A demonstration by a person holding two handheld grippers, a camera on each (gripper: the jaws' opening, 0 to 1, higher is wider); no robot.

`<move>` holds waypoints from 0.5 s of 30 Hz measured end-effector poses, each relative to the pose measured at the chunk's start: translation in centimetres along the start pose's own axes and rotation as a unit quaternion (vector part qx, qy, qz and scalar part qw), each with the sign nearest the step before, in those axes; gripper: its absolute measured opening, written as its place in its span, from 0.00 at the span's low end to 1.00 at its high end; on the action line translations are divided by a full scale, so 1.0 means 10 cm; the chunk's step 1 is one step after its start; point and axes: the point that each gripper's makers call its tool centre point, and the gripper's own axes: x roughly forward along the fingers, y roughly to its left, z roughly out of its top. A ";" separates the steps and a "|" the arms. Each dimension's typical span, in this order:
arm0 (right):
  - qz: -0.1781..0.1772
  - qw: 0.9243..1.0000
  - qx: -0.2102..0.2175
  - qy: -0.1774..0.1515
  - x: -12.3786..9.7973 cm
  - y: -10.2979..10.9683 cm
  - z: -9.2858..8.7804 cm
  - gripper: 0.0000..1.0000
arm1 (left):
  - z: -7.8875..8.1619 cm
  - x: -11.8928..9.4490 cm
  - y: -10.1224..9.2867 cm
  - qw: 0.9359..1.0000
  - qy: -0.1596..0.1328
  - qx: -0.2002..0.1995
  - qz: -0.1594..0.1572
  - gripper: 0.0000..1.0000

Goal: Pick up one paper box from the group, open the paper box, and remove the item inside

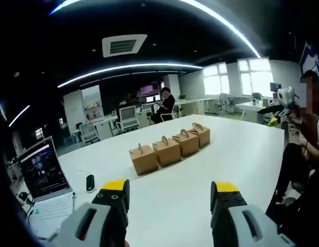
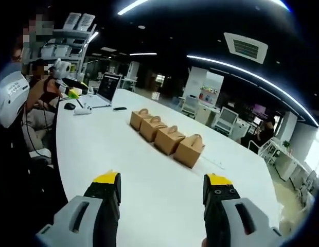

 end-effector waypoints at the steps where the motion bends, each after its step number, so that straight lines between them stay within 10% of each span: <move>1: -0.001 1.000 0.001 0.000 0.00 0.01 0.01 0.65 | 0.01 0.00 -0.03 1.000 -0.003 -0.002 -0.003 0.64; 15: -0.002 0.999 0.038 -0.007 0.02 0.37 0.25 0.61 | -0.05 -0.06 -0.01 1.000 0.005 0.010 -0.027 0.65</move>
